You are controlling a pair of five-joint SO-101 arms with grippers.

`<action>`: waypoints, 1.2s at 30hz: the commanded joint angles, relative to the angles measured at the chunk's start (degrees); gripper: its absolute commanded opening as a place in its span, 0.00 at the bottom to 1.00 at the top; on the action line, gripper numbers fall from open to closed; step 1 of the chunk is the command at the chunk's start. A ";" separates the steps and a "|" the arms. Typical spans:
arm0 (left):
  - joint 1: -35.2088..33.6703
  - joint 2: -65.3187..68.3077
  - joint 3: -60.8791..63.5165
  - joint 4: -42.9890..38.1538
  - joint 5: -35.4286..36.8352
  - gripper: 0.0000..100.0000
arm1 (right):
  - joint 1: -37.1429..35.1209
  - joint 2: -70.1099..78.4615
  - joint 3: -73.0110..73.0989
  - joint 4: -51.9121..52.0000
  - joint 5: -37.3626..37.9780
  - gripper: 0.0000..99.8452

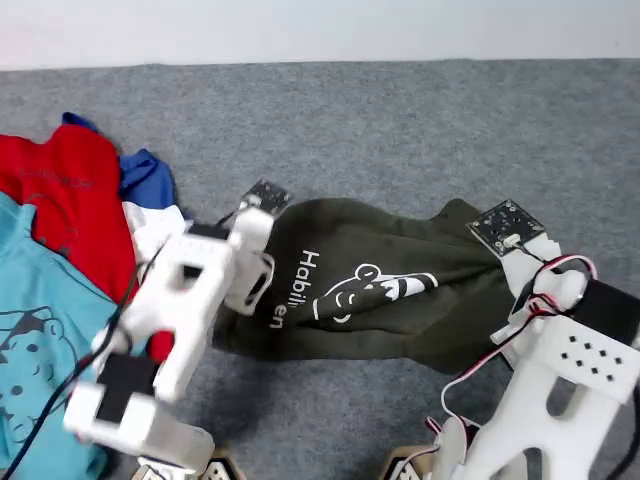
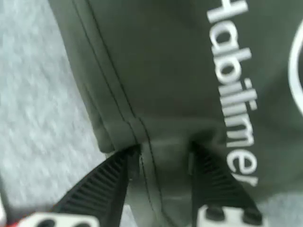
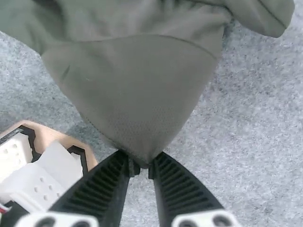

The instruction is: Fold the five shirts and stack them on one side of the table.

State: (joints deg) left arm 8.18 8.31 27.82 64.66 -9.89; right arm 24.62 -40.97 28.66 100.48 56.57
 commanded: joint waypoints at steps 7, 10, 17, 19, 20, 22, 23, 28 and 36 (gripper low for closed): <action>-4.40 13.80 -34.59 7.74 0.26 0.18 | 0.57 -1.63 -0.35 2.24 -0.53 0.01; -7.74 15.03 -39.78 9.85 0.09 0.18 | 0.57 -1.63 -0.35 2.24 -0.53 0.01; -13.98 15.21 -45.85 20.04 -3.52 0.18 | 0.31 -1.63 -0.09 2.24 -2.11 0.01; -14.95 14.51 -46.55 23.74 -5.80 0.18 | 0.40 -1.63 -0.09 2.24 -2.11 0.01; -15.12 13.89 -46.64 25.58 -6.86 0.18 | 0.57 -1.63 -0.26 2.24 -2.11 0.01; -15.03 12.31 -46.37 29.10 -9.58 0.18 | 0.57 -1.63 -0.44 2.24 -2.11 0.01; -14.77 11.43 -46.29 31.12 -10.73 0.18 | 0.57 -1.71 -0.44 2.24 -2.11 0.01; -14.68 6.77 -42.77 34.11 -13.89 0.18 | 0.40 -1.71 -0.35 2.15 -4.04 0.01; -11.25 -0.88 -25.45 33.58 -30.59 0.21 | 0.40 -1.63 -0.18 2.07 -4.13 0.01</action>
State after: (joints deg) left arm -4.75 12.09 -1.71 97.80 -34.59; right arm 24.62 -40.97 28.92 100.48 53.14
